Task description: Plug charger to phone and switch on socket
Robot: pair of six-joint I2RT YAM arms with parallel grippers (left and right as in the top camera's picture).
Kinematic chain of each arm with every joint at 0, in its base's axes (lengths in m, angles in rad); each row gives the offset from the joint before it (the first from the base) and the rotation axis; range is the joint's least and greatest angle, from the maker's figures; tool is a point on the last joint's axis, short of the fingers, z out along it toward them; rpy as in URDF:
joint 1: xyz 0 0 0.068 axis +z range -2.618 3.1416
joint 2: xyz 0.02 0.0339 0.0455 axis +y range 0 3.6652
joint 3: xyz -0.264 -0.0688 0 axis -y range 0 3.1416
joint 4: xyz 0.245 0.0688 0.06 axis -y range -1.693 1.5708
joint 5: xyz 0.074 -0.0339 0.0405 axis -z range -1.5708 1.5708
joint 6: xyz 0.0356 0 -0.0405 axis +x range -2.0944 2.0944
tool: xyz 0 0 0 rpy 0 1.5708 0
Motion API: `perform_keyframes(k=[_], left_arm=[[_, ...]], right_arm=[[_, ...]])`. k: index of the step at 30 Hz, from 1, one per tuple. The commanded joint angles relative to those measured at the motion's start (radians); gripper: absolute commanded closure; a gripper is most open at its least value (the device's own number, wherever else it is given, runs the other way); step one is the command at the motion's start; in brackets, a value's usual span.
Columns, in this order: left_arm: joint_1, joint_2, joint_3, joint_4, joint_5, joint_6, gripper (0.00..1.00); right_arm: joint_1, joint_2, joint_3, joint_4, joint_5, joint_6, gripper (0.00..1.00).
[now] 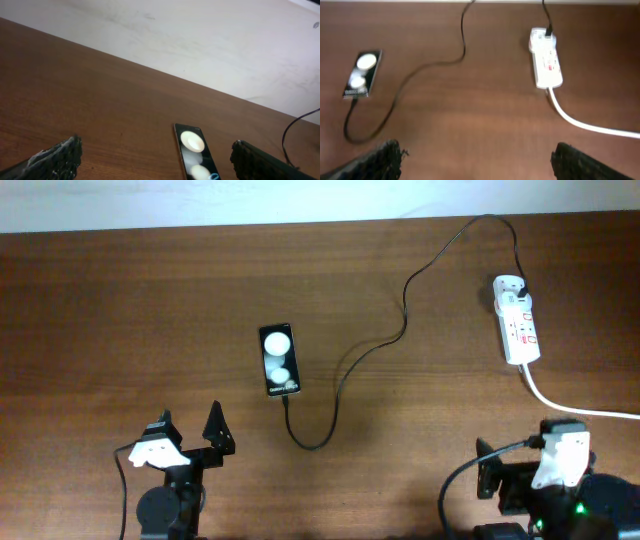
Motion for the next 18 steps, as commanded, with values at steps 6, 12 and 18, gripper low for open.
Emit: perform_keyframes(k=[6, 12, 18], left_arm=[[-0.002, -0.006, -0.003, -0.002, -0.011, 0.016, 0.01], [-0.002, -0.006, -0.003, -0.002, -0.011, 0.016, 0.01], [-0.002, -0.006, -0.003, -0.002, -0.011, 0.016, 0.01]], right_arm=[[0.008, -0.119, 0.000, -0.037, 0.002, -0.003, 0.02], [0.008, -0.218, 0.000, -0.037, 0.002, -0.003, 0.01], [0.008, -0.307, 0.000, -0.037, 0.002, -0.003, 0.01]])
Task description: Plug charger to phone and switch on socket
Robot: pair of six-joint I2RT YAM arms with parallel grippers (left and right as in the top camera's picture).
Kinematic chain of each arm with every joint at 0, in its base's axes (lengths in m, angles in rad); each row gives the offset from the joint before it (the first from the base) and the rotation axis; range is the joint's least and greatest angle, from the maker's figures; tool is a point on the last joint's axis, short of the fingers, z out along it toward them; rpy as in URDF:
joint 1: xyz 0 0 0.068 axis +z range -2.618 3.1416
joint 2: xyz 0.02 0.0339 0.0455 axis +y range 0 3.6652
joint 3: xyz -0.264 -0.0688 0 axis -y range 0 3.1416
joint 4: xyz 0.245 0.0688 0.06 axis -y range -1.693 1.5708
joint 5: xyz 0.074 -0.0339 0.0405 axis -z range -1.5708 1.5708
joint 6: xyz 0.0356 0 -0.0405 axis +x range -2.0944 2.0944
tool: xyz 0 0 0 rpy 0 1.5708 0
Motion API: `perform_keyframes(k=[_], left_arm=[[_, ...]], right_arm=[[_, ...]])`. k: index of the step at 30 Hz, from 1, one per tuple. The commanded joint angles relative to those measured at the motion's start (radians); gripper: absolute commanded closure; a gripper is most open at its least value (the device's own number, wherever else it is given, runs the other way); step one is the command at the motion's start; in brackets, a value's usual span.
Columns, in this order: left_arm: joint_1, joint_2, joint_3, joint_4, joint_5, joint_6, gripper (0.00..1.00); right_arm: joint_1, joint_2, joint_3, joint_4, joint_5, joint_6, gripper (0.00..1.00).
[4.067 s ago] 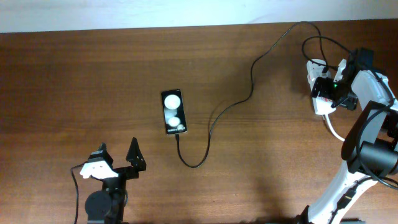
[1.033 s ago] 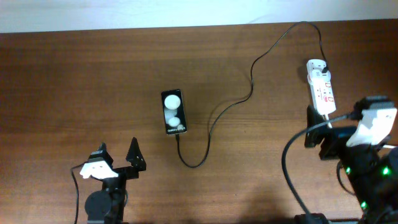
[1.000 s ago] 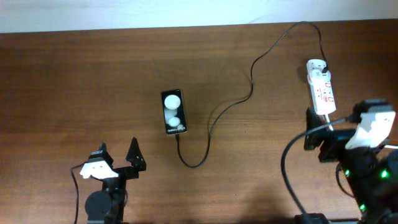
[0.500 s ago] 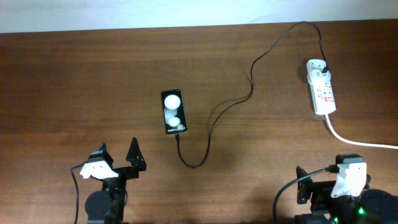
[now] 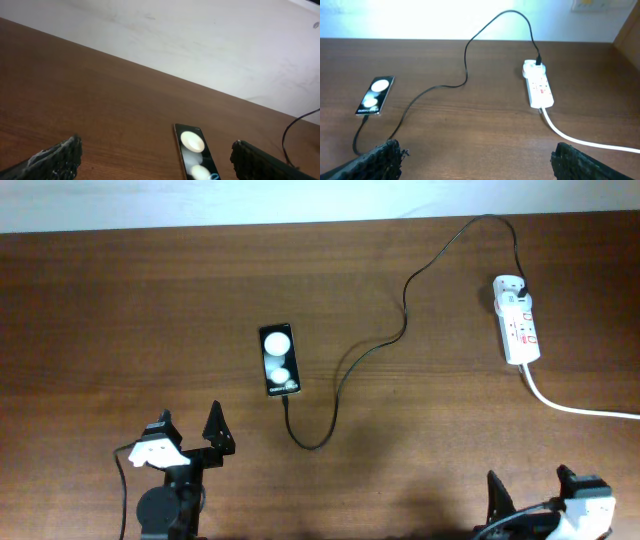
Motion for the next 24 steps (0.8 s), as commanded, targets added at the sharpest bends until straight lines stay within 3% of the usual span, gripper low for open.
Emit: perform_keyframes(k=[1, 24], left_arm=[[-0.002, -0.006, -0.003, -0.002, -0.011, 0.016, 0.01], [-0.002, -0.006, -0.003, -0.002, -0.011, 0.016, 0.01]], right_arm=[[0.008, -0.043, 0.000, 0.000, 0.002, -0.004, 0.01], [0.008, -0.093, -0.011, 0.007, 0.002, -0.004, 0.01]])
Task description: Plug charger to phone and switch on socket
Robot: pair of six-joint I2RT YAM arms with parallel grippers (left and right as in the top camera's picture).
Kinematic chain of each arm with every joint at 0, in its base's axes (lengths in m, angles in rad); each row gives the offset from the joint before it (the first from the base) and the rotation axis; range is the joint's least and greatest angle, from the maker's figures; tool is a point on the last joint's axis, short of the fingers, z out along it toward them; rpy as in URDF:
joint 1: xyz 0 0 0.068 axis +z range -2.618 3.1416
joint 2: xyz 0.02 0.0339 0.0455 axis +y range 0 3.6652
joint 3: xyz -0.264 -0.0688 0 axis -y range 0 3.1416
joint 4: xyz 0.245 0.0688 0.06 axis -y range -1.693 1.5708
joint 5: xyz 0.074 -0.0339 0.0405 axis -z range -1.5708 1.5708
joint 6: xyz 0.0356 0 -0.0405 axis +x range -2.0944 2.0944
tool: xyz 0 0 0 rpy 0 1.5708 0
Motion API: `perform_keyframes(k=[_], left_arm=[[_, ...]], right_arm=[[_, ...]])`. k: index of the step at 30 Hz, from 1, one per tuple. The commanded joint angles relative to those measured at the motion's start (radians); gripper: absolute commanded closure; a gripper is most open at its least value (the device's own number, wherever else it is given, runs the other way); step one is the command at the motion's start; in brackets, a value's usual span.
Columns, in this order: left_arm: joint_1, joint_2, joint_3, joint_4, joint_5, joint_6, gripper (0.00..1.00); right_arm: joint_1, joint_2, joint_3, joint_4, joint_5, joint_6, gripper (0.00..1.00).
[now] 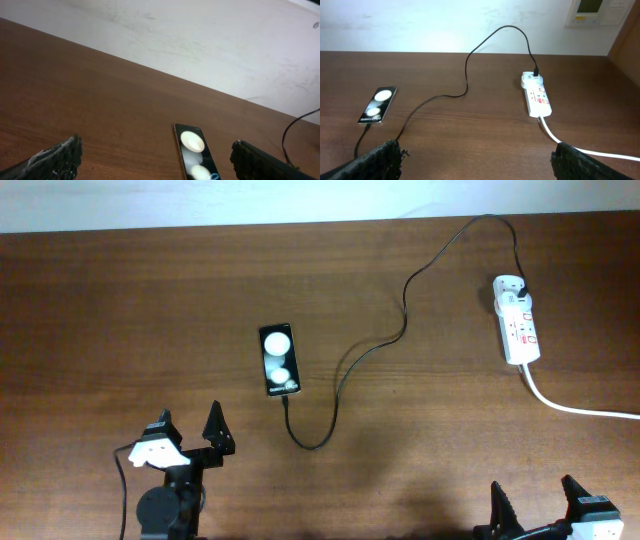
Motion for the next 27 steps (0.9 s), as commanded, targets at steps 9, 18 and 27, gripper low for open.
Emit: perform_keyframes(k=[9, 18, 27], left_arm=[[-0.002, -0.006, -0.003, -0.002, -0.011, 0.016, 0.01], [-0.002, -0.006, -0.003, -0.002, -0.011, 0.016, 0.01], [-0.002, -0.006, -0.003, -0.002, -0.011, 0.016, 0.01]], right_arm=[[0.008, -0.013, -0.006, 0.006, 0.002, -0.004, 0.01], [0.005, -0.013, -0.034, 0.294, 0.002, -0.004, 0.01], [0.005, -0.014, -0.343, 1.201, 0.002, -0.004, 0.01]])
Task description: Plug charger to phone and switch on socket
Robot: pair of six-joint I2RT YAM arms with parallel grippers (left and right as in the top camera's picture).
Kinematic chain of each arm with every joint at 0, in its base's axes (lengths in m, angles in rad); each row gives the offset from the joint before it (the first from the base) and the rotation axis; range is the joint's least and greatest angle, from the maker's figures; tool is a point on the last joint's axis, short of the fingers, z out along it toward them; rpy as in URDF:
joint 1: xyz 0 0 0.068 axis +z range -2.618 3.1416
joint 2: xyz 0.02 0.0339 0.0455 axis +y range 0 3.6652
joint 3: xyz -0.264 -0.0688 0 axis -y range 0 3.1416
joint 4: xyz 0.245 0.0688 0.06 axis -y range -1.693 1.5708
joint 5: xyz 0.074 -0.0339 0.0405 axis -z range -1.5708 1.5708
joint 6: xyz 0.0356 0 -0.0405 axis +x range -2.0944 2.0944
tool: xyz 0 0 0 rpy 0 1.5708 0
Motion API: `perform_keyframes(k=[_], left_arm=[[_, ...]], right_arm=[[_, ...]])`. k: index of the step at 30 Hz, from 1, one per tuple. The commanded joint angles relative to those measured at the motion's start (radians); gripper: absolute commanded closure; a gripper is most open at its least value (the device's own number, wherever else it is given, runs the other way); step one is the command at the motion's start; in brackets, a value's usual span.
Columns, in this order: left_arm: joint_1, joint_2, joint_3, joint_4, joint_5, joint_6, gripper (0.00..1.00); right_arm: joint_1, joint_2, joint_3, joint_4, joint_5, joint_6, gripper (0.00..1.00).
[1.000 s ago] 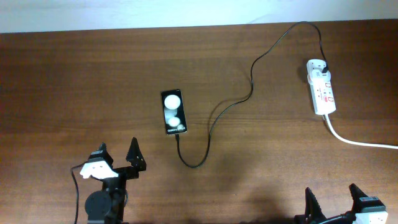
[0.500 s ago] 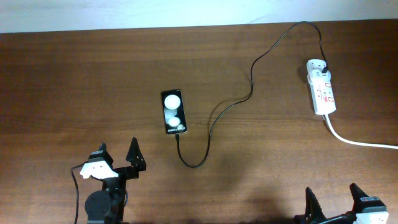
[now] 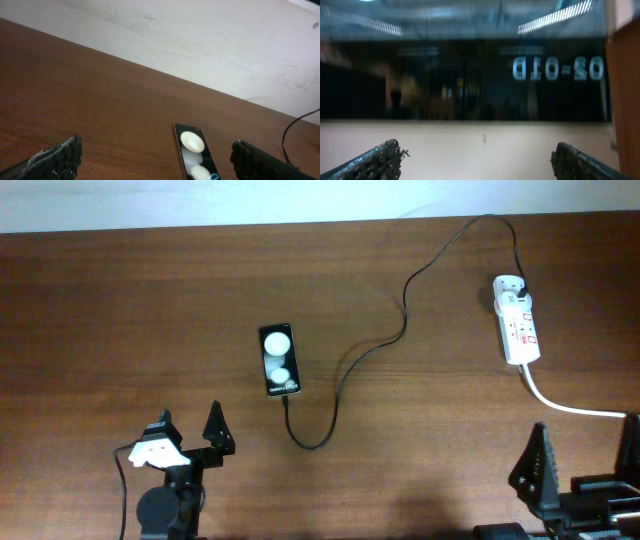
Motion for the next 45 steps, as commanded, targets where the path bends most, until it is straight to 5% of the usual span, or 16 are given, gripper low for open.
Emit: perform_keyframes(k=[1, 6, 23, 30, 45], left_arm=[[-0.002, -0.005, -0.003, -0.001, -0.010, 0.016, 0.01], [-0.002, -0.005, -0.003, -0.001, -0.010, 0.016, 0.01], [-0.002, -0.005, -0.003, -0.001, -0.010, 0.016, 0.01], [-0.002, -0.005, -0.003, -0.001, -0.010, 0.016, 0.01], [-0.002, -0.005, -0.003, -0.001, -0.010, 0.016, 0.01]], right_arm=[[0.005, -0.006, -0.074, 0.152, 0.002, -0.003, 0.01], [0.005, -0.006, -0.218, 0.351, 0.002, -0.003, 0.01], [0.005, -0.007, -0.631, 0.356, 0.002, -0.003, 0.01], [0.005, -0.007, -0.656, 0.014, 0.003, -0.003, 0.01], [0.005, -0.007, -0.656, 0.019, 0.002, -0.003, 0.01]])
